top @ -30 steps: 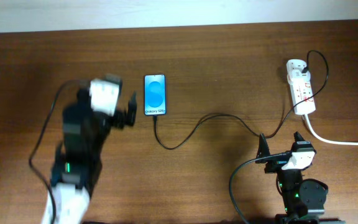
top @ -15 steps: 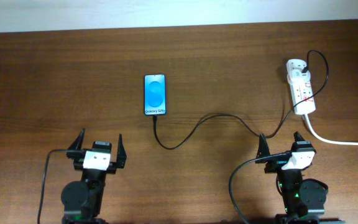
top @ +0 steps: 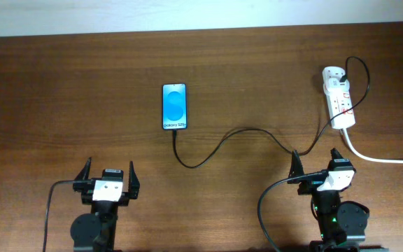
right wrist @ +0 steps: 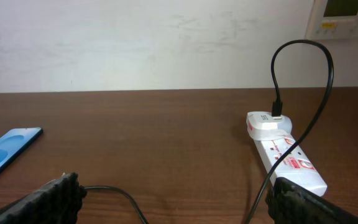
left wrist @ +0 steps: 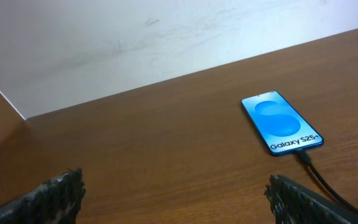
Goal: Plug charger to phone and switch on socket
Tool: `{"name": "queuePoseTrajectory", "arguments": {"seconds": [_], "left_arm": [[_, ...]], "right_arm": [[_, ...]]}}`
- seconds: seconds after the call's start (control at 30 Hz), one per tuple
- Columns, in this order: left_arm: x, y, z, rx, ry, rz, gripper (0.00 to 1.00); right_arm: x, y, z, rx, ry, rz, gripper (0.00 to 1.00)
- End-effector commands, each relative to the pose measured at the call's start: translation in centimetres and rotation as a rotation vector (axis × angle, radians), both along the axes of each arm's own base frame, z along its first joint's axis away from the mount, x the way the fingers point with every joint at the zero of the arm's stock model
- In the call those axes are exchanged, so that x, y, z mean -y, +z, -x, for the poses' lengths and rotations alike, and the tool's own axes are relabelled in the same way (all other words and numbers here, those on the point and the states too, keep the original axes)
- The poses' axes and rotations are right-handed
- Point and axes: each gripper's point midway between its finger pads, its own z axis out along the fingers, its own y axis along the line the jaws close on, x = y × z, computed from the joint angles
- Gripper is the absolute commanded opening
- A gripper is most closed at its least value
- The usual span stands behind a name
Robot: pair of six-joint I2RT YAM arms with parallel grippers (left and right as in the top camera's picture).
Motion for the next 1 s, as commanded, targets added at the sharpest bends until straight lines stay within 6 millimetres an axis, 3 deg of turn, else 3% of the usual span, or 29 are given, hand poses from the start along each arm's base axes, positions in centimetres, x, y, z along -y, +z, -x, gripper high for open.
{"name": "queuePoseTrajectory", "arguments": {"seconds": [0.0, 0.97], "left_arm": [[-0.06, 0.16, -0.30, 0.045, 0.000, -0.014, 0.99], [-0.07, 0.00, -0.37, 0.048, -0.006, -0.020, 1.00]], "right_arm": [[-0.10, -0.23, 0.03, -0.003, 0.003, 0.007, 0.98], [-0.11, -0.23, 0.03, -0.003, 0.004, 0.007, 0.98]]}}
